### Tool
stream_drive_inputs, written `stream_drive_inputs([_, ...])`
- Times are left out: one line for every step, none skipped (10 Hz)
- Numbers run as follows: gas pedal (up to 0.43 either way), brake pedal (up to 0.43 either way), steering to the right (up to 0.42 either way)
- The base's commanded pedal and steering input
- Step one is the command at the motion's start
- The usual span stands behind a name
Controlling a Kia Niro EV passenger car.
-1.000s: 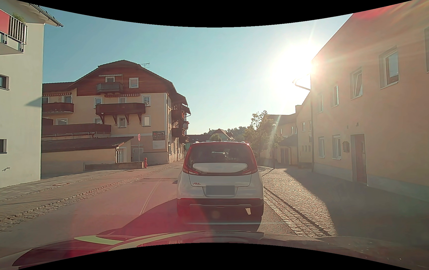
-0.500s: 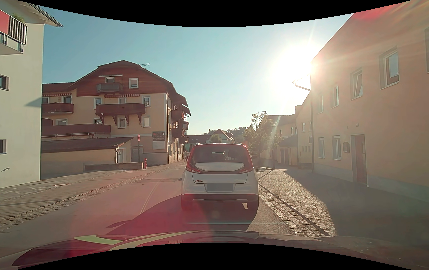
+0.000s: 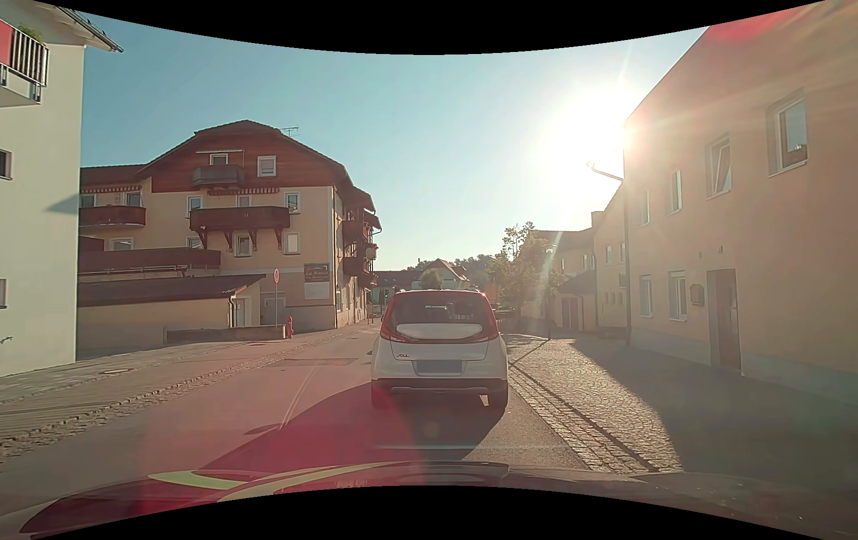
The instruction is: Follow the waypoints while adhering to traffic rules and regulations
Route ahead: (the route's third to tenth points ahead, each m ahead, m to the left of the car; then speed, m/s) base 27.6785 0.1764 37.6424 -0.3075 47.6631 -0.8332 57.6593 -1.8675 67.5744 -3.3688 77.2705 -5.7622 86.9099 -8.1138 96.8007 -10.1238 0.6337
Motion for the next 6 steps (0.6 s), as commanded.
stream_drive_inputs([0.0, 0.0, -0.001])
stream_drive_inputs([0.0, 0.0, -0.003])
stream_drive_inputs([0.0, 0.0, -0.003])
stream_drive_inputs([0.0, 0.0, -0.003])
stream_drive_inputs([0.0, 0.0, -0.003])
stream_drive_inputs([0.0, 0.0, -0.003])
